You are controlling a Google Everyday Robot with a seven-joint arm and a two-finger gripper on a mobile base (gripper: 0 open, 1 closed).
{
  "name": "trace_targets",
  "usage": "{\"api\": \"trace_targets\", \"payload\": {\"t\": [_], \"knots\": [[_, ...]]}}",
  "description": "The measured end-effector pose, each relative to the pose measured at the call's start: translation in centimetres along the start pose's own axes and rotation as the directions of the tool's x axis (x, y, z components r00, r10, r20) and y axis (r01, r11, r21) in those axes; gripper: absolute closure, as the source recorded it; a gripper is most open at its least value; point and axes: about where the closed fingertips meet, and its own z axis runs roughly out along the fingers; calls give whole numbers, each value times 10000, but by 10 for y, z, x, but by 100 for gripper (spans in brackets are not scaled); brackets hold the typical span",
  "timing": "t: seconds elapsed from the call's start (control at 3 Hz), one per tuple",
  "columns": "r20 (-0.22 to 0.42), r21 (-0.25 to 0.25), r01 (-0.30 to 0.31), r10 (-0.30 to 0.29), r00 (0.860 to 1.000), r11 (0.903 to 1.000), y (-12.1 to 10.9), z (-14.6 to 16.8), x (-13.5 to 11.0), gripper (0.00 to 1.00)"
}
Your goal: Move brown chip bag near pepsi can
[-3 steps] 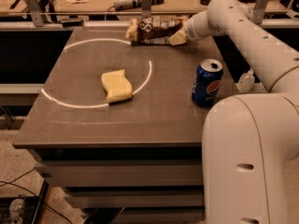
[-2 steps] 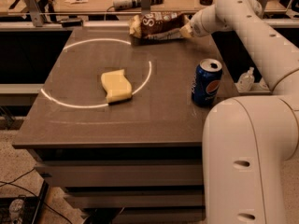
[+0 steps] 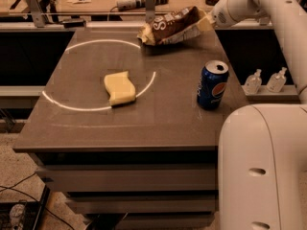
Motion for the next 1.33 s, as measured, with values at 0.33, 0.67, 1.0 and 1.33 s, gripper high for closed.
{"api": "trace_targets", "payload": {"t": [0.33,0.67,1.0,1.33], "knots": [[-243,-381,129,-138,9996,9992,-1,-39,8,100],[-651,-849,87,-142,9978,9963,4,-76,24,100],[-754,-1463,95,-207,9969,9892,16,-114,34,100],[-704,-1894,175,-314,9970,9817,27,-141,38,100]]}}
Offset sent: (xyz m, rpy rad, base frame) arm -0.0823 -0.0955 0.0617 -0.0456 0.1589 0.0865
